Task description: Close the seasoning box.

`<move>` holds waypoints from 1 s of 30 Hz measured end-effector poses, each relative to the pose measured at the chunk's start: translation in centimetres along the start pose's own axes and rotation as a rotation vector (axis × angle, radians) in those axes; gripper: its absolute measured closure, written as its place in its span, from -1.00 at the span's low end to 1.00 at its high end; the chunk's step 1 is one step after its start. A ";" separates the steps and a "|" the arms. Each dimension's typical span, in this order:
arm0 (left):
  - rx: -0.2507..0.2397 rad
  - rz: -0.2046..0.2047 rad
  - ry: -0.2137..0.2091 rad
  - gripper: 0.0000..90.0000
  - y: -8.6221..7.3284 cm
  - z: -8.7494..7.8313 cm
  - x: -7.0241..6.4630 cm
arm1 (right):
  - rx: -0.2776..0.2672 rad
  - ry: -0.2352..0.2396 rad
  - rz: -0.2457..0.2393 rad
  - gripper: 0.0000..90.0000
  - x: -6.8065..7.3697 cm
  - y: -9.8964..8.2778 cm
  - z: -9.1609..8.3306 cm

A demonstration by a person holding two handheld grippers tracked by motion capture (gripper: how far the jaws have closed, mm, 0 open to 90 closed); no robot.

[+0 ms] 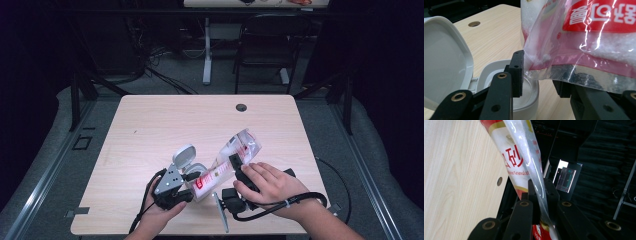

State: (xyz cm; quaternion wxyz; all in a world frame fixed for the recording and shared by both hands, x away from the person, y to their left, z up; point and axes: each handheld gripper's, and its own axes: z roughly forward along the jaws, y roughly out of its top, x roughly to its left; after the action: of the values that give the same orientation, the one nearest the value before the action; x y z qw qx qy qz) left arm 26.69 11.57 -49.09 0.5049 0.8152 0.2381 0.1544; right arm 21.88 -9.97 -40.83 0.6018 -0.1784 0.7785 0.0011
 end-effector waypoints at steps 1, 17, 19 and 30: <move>-0.001 -0.001 0.000 0.45 0.0 0.0 0.0 | 0.008 0.003 -0.005 0.93 0.0 0.0 0.0; -0.001 0.001 0.002 0.44 0.0 0.0 0.0 | 0.006 0.036 0.044 0.94 1.2 -0.6 0.1; -0.002 -0.001 0.005 0.44 0.0 -0.1 0.0 | -0.005 0.037 0.055 0.94 1.4 -0.7 0.2; -0.005 -0.003 0.007 0.42 0.0 -0.3 0.2 | -0.011 0.062 0.092 0.94 2.0 -0.9 0.4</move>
State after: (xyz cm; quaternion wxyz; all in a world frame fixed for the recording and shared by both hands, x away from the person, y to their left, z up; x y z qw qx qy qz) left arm 26.71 11.87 -48.97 0.5061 0.8131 0.2407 0.1573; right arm 22.06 -11.31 -42.64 0.5758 -0.1456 0.8040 0.0274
